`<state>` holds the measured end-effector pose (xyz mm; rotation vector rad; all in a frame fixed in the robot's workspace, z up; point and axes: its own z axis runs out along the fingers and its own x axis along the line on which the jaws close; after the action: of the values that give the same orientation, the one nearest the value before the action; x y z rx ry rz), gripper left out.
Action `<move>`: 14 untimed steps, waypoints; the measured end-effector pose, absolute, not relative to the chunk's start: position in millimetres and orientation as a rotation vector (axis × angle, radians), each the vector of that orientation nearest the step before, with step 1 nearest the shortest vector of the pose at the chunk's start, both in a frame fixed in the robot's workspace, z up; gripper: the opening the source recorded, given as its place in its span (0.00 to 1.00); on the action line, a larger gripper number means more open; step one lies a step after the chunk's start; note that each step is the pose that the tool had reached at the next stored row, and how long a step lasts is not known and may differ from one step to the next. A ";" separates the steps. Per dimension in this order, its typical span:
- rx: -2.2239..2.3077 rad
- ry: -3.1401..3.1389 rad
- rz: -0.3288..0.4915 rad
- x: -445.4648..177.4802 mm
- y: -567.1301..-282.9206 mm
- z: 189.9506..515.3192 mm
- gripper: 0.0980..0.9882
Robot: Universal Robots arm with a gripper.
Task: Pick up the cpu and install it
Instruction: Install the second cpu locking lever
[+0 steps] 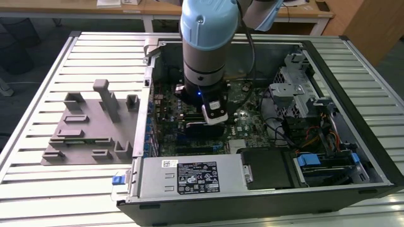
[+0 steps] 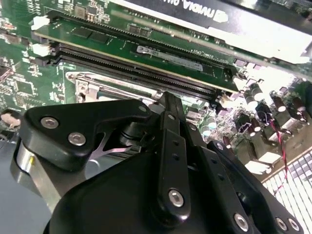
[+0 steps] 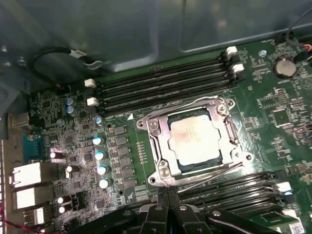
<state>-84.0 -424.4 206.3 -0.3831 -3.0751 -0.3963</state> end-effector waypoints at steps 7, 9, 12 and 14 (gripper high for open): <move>-0.382 -3.064 -0.448 -84.9 -424.4 200.1 0.01; -0.382 -3.061 -0.464 -85.1 -424.2 198.3 0.01; -0.382 -3.060 -0.467 -85.2 -424.3 194.5 0.01; -0.382 -3.059 -0.472 -85.4 -424.4 193.0 0.01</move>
<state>-85.4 -424.4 193.0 -0.3816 -3.0587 -0.4717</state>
